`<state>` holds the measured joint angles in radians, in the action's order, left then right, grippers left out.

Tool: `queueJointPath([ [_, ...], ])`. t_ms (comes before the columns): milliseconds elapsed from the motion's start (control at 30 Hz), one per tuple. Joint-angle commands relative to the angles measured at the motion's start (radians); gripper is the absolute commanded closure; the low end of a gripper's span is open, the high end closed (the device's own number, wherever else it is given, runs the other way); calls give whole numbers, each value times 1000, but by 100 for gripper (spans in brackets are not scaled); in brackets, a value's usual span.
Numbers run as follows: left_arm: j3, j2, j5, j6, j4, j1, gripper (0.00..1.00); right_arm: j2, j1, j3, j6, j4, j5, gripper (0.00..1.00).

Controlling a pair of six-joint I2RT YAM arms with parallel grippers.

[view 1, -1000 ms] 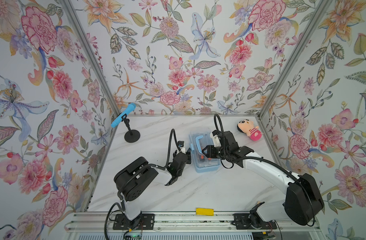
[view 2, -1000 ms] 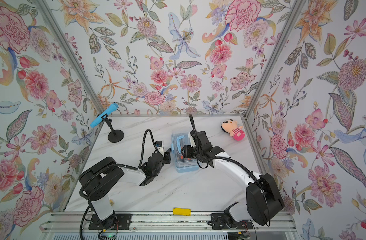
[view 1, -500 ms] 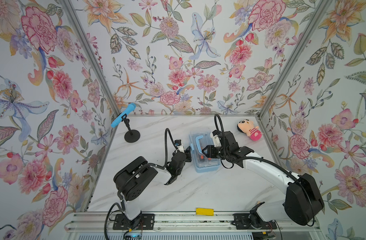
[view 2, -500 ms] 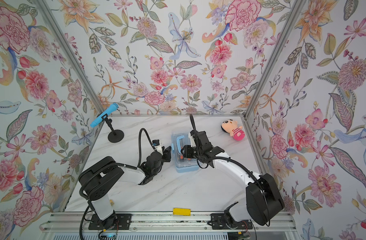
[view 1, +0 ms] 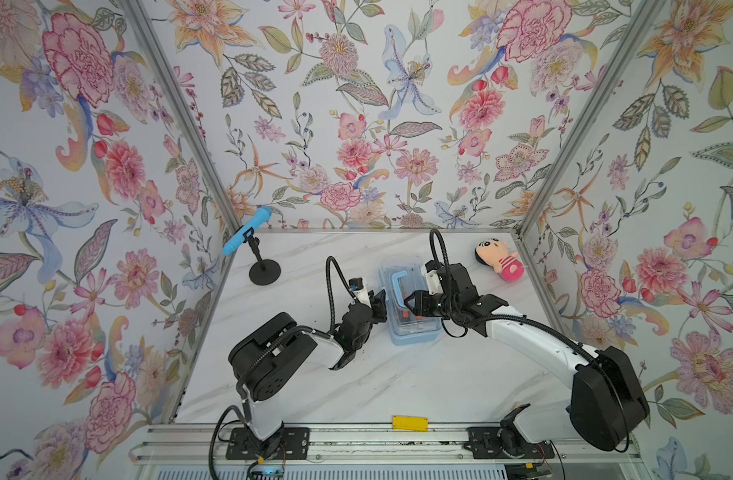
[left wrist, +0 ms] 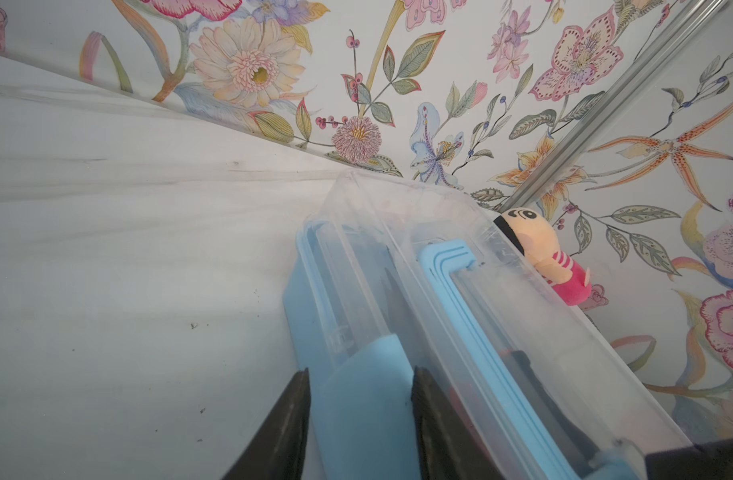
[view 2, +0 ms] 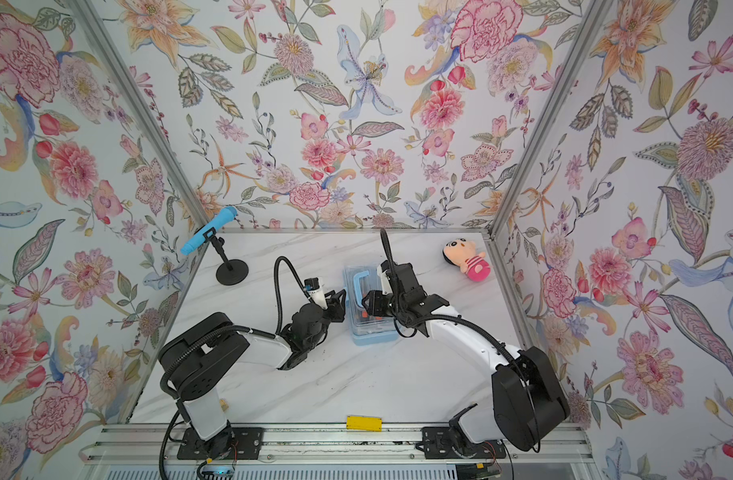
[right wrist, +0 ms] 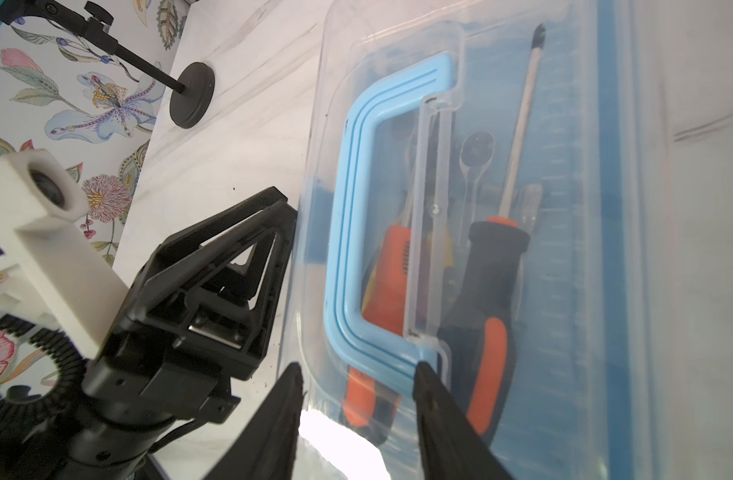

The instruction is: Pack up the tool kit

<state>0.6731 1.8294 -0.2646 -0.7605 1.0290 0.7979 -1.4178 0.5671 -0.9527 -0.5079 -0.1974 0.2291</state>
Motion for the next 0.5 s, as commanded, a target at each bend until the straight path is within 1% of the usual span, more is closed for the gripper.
queueJointPath([
  [0,11,41,48,-35,30,4,60,-8,-1,42,2,-52,8,54],
  [67,11,57,60,-36,53,4,66,-10,-2,48,3,-50,7,54],
  [167,-4,98,72,-58,108,4,86,-16,-2,57,4,-44,13,56],
  [200,-17,116,88,-64,152,4,88,-17,-3,62,0,-39,16,56],
  [233,-22,137,103,-74,178,4,94,-18,-1,66,-4,-36,19,57],
  [367,-24,181,132,-96,212,7,99,-12,6,84,-13,-17,22,58],
  [467,-44,172,136,-96,240,3,99,-10,7,88,-19,-16,23,59],
])
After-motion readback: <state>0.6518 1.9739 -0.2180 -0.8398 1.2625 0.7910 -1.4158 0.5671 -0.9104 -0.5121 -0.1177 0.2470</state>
